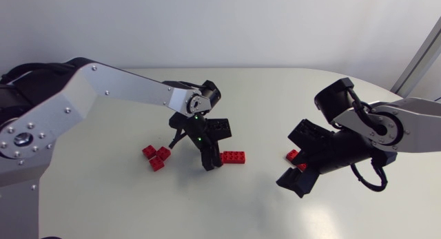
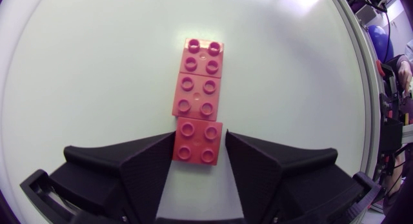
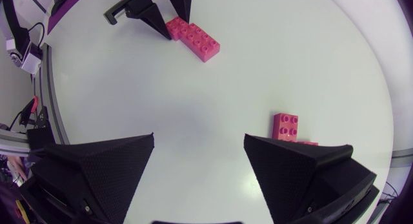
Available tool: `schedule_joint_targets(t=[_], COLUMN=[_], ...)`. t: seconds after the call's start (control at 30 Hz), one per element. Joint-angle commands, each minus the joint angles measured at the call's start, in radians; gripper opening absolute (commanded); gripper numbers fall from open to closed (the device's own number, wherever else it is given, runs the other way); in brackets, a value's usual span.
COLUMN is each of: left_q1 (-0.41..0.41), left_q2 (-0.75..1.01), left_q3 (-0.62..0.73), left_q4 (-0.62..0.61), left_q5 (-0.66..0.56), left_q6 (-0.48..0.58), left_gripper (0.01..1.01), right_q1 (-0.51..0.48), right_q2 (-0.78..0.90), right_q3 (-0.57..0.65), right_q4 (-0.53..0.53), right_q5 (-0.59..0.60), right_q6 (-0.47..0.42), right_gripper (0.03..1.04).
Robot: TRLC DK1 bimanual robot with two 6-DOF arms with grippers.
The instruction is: Sort duplo bricks by size, large to the right and small to the left
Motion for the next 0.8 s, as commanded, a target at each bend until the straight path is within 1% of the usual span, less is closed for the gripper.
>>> schedule_joint_targets(t=[0.0, 0.17, 0.3, 0.37, 0.57, 0.67, 0.77], left_q1=[-0.018, -0.020, 0.020, 0.060, 0.226, 0.289, 0.309], left_q2=[0.042, 0.017, -0.039, -0.082, -0.203, -0.223, -0.239], left_q3=[0.015, -0.024, -0.118, -0.195, -0.377, -0.414, -0.428], left_q4=[-0.020, -0.021, -0.009, 0.015, 0.045, 0.049, 0.065], left_q5=[0.000, -0.021, -0.040, -0.061, -0.101, -0.116, -0.130], left_q6=[0.030, 0.034, 0.060, 0.082, 0.177, 0.209, 0.214], left_gripper=[0.236, 0.225, 0.215, 0.215, 0.215, 0.216, 0.228], right_q1=[-0.003, -0.003, 0.010, 0.025, 0.071, 0.095, 0.111], right_q2=[0.001, -0.006, 0.001, 0.020, 0.112, 0.156, 0.218], right_q3=[0.001, 0.005, 0.038, 0.058, 0.094, 0.119, 0.147], right_q4=[-0.011, -0.015, -0.021, -0.020, 0.020, 0.043, 0.068], right_q5=[0.003, 0.003, 0.002, 0.002, 0.003, 0.003, 0.003], right_q6=[0.014, 0.011, 0.014, 0.017, 0.030, 0.046, 0.053], right_gripper=[1.00, 1.00, 1.00, 1.00, 1.00, 1.00, 1.00])
